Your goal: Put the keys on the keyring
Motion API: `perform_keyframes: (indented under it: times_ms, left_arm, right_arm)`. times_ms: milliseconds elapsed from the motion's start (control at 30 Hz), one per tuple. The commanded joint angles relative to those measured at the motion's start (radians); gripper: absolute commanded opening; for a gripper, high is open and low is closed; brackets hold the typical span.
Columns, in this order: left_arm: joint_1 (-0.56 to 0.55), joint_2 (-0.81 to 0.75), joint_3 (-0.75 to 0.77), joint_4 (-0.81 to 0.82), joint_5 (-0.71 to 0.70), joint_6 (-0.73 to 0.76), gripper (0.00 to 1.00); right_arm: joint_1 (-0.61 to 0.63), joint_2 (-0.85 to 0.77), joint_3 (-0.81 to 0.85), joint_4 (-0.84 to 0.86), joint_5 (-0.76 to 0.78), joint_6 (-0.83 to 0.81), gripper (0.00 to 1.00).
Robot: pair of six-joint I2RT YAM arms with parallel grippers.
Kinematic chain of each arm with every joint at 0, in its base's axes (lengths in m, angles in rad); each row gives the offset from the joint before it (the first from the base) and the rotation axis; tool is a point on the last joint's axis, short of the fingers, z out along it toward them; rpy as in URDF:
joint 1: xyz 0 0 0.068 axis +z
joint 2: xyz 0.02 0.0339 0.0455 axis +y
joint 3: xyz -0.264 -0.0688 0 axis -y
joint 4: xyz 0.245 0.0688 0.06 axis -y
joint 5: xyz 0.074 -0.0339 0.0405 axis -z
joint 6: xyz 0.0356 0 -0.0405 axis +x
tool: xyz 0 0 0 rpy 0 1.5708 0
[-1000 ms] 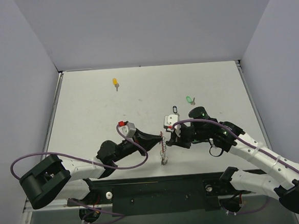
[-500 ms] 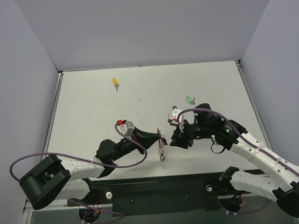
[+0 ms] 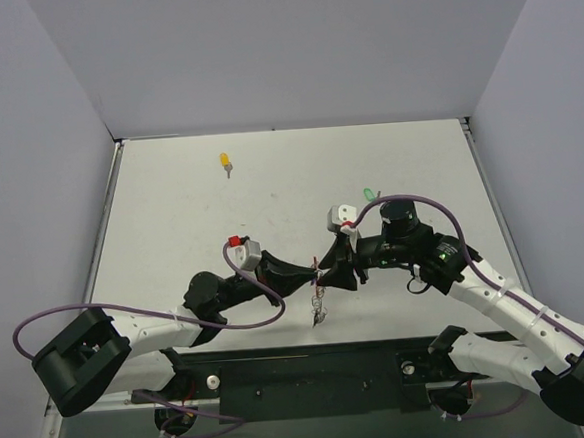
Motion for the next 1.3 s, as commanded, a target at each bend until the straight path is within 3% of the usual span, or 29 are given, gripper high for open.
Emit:
perform_keyframes:
  times_ms: [0,433,833,1100,1267]
  left_arm:
    - [0.004,-0.02,0.043,0.249,0.041,-0.002,0.0]
    - [0.004,-0.056,0.026,0.238,0.052,0.003,0.0]
    - [0.004,-0.047,0.026,0.239,0.056,0.006,0.0]
    - [0.004,-0.042,0.023,0.246,0.056,0.001,0.0]
    - [0.004,-0.042,0.019,0.249,0.053,0.003,0.0]
  right_arm:
    - [0.007,0.006,-0.005,0.051,-0.069,0.014,0.36]
    - [-0.004,0.0,-0.014,-0.045,-0.132,-0.115,0.29]
    - [-0.004,0.003,-0.014,0.016,-0.146,-0.092,0.24]
    - [-0.004,0.003,-0.027,0.068,-0.135,-0.044,0.14]
    - [-0.005,0.005,-0.03,0.05,-0.131,-0.055,0.0]
